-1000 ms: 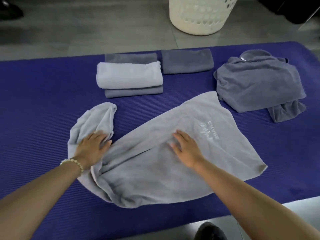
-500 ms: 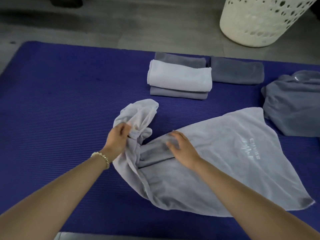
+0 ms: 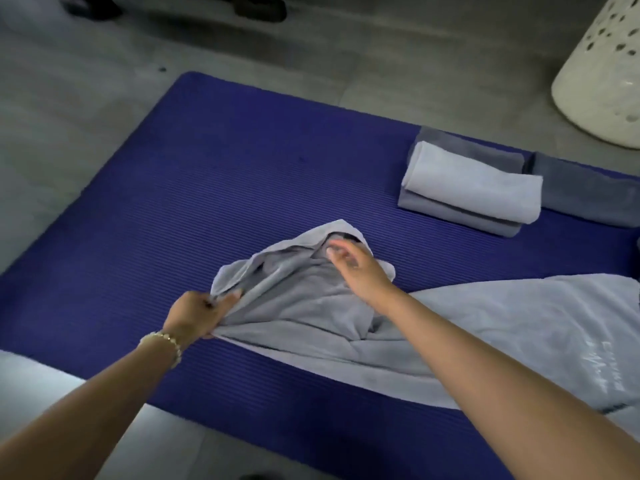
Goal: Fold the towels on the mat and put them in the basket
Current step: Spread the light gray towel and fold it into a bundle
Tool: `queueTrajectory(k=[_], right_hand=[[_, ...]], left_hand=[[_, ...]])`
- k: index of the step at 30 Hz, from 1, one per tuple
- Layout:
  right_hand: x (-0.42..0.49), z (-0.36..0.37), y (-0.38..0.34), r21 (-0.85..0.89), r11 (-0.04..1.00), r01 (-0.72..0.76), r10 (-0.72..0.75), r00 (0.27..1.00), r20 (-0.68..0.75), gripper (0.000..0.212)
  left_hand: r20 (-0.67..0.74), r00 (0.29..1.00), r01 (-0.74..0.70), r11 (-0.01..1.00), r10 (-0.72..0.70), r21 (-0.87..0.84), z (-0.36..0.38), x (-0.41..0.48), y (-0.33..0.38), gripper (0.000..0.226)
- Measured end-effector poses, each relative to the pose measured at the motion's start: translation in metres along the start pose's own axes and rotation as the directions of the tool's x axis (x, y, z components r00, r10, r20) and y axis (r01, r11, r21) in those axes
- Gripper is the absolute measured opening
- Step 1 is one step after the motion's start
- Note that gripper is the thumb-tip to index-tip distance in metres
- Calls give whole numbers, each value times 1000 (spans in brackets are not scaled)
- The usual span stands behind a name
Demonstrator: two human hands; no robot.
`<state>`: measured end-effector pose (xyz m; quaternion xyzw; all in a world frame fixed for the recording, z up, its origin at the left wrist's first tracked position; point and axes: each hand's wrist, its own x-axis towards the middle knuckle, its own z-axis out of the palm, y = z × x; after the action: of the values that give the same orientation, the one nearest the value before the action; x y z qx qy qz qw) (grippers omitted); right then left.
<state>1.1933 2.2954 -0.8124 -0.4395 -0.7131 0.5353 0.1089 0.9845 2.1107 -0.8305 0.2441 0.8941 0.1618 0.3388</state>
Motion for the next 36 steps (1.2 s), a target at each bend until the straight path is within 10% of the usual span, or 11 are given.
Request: queueTrajectory(k=[6,15,20,25,30,36], right_hand=[[36,-13,12,-49,994,-99,88,977,-196,43],[43,12,9,-115,957,-267,274,961,43,59],[6,33,14,-159,982,-106,147,950,275,63],[13,11,26,61,987,-149,154,984,-93,25],[15,2,21,-17,968,-250,247,945,215,37],[16,-4,-1,157,962,-223,201,969,146,17]], left_hand=[[97,988,133,973,-116,-190,1,14,-1,63],[133,977,214,774,-168,-596,11,25,35,56],[100,992,-19,873,77,-487,22,14,52,40],[153,950,-204,915,271,-348,40,14,62,76],[232,898,-355,927,375,-122,49,17,65,86],[30,718,-696,717,695,39,49,13,77,80]])
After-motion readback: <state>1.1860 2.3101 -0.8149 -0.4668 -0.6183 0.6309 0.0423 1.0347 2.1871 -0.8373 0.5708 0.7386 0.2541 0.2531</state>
